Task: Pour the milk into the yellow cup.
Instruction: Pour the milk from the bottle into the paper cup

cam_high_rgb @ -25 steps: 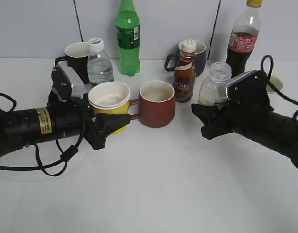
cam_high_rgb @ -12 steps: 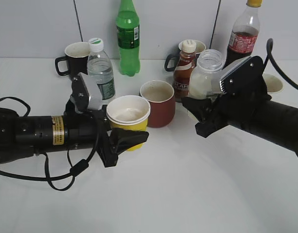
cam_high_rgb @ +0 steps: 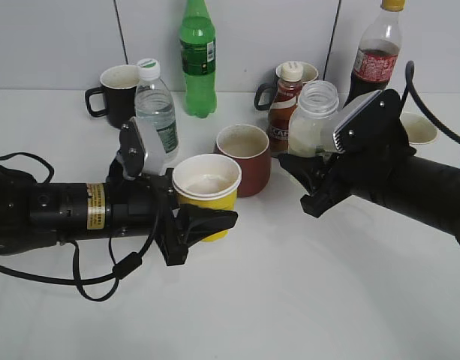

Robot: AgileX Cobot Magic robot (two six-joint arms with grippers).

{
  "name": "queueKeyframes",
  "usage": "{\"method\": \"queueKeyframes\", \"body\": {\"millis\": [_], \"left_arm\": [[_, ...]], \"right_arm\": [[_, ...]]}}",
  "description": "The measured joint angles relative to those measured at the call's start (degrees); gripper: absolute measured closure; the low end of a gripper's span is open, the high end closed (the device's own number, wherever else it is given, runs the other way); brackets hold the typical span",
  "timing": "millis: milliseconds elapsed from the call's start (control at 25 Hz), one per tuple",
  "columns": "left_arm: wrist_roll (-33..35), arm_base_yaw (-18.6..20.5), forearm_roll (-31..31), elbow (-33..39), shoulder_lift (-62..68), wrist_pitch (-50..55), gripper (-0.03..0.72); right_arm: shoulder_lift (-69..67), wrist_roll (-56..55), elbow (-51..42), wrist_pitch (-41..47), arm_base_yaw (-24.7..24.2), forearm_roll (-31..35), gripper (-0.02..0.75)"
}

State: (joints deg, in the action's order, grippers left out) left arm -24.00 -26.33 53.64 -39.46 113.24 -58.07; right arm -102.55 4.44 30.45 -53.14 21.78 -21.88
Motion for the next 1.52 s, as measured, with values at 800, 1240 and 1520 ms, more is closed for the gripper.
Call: {"method": "queueKeyframes", "body": {"millis": [800,1240,1520], "left_arm": [[-2.16,0.00,3.11,-0.04,0.00,0.00,0.284],[-2.42,0.00,5.38,-0.75,0.00,-0.06,0.284],[-2.51,-1.53,7.32,-3.27,0.00,-0.24,0.284]], "right_arm": [[0.07,6.94,6.08,6.28,2.68,-0.17,0.302],[0.07,24.23,7.96,9.52,3.98,-0.23,0.302],[0.07,35.06,9.45,9.54,3.98,0.31,0.302]]}}
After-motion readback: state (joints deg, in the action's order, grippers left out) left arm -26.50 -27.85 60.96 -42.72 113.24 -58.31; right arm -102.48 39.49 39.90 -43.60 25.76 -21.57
